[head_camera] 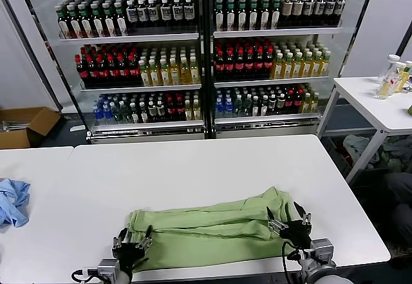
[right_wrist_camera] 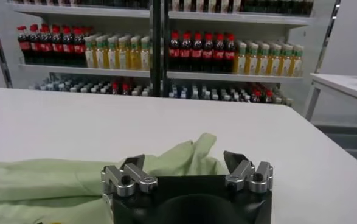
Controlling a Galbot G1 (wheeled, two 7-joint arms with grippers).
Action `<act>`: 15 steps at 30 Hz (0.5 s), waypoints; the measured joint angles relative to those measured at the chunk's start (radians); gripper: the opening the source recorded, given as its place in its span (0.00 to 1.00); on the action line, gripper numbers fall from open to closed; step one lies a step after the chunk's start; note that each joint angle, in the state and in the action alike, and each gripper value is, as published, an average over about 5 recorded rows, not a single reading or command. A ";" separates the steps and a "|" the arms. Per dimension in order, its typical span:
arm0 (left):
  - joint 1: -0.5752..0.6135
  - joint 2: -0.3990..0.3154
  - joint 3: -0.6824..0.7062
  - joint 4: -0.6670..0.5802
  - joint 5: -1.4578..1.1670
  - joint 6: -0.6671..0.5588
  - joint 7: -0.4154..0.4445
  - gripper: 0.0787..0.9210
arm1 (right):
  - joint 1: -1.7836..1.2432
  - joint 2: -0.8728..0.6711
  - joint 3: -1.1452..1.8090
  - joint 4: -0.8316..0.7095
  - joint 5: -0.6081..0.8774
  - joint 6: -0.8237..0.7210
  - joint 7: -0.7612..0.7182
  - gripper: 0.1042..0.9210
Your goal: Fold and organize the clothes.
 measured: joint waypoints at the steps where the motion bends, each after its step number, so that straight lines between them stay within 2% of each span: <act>1: 0.001 -0.004 0.001 0.001 0.001 0.001 0.000 0.62 | 0.000 0.000 0.000 0.001 0.001 0.000 0.001 0.88; 15: 0.023 0.003 -0.050 -0.007 -0.085 0.018 0.022 0.15 | 0.009 -0.007 0.013 0.012 0.026 0.005 0.005 0.88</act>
